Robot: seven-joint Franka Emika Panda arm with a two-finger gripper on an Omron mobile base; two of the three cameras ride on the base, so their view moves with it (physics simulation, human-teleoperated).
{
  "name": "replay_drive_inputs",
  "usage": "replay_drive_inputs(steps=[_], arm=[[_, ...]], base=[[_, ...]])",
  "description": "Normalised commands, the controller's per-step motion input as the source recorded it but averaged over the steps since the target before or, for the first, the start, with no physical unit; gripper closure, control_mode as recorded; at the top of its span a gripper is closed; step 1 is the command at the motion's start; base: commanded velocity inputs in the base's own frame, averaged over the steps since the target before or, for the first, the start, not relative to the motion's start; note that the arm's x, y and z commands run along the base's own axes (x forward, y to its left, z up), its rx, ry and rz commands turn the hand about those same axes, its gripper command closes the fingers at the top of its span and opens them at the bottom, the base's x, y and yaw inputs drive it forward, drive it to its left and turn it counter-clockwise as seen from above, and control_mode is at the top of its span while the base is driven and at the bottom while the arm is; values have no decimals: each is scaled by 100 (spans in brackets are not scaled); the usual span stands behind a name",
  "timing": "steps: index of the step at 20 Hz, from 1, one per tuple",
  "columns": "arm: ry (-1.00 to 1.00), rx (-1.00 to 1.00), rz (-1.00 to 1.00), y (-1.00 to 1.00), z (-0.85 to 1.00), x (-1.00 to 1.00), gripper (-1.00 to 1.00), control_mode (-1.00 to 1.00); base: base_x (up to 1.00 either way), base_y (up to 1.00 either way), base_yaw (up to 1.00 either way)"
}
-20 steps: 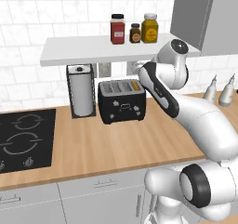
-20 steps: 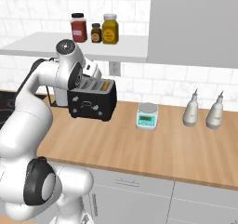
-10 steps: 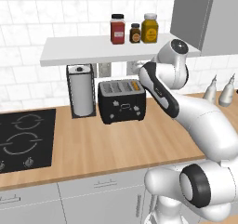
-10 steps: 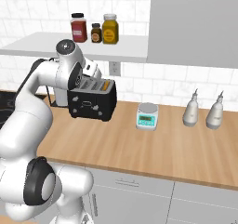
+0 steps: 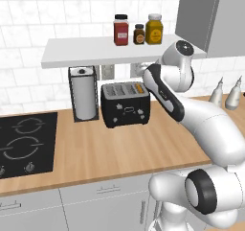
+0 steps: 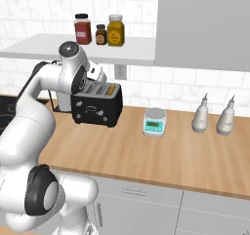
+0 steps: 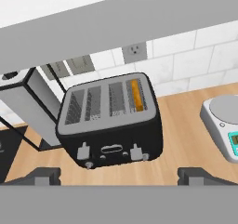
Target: Start the toaster. Once the lever pops up, take the bread to the plate on the dining counter.
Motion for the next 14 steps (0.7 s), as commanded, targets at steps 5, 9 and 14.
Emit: replay_drive_inputs(steps=[5,9,14], arm=[[0,0,0,0,0,0,-100,-100],[0,0,0,0,0,0,-100,-100],[0,0,0,0,0,0,-100,-100]], base=[[0,0,0],[0,0,0],[0,0,0]])
